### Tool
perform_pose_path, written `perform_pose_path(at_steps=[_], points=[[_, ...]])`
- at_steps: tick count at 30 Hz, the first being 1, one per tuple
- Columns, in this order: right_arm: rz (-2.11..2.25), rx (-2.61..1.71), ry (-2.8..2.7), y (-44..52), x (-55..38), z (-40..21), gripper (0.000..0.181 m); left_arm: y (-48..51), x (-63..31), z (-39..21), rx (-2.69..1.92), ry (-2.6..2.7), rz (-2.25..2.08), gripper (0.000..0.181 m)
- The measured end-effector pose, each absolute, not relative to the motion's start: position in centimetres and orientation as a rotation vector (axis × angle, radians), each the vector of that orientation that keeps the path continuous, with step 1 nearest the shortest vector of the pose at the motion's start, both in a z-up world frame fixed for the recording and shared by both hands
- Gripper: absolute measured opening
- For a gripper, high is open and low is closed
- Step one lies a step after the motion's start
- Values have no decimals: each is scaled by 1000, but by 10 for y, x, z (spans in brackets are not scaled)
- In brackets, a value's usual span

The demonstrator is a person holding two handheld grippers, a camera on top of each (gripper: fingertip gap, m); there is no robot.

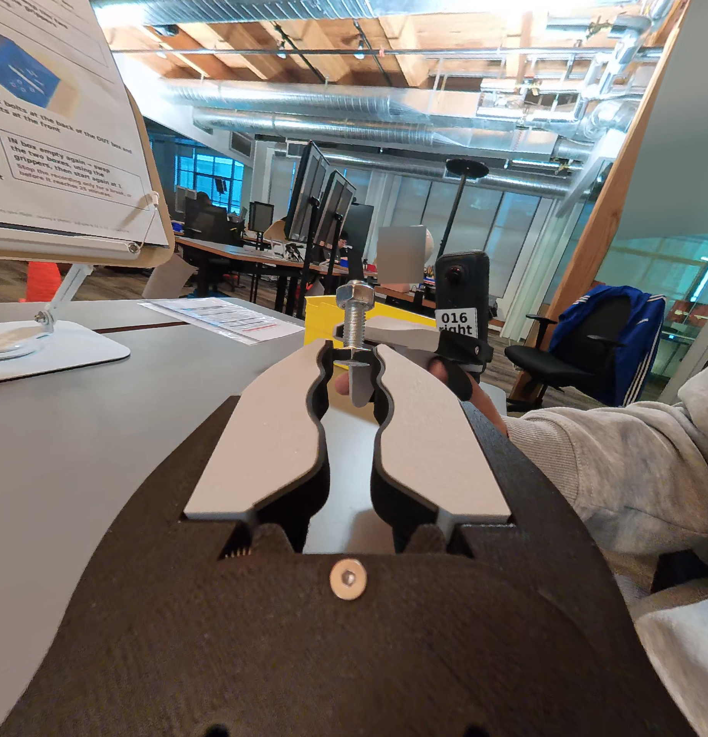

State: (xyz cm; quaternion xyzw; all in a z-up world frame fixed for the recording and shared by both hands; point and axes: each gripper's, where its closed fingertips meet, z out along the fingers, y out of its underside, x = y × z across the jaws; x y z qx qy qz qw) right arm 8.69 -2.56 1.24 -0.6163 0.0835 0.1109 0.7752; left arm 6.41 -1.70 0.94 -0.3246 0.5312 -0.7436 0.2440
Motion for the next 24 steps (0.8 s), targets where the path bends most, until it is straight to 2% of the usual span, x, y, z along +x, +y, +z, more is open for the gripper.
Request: perform_pose_path(at_steps=[4,13,16,20,24], points=[[187,-1273,198,-28,90,22,36,-16,64,11,-901,1439,-2054,19],[190,-1243,138,-28,70,31,54,-25,69,8,-891,1472,-2082,19],[163,-1218,128,-24,66,33,84,-26,72,8,-894,1476,-2089,19],[244,-1194,99,-21,48,37,86,-24,74,7,-909,1471,-2107,19],[223,-1179,80,-26,45,41,75,-19,76,8,-903,1465,-2079,19]])
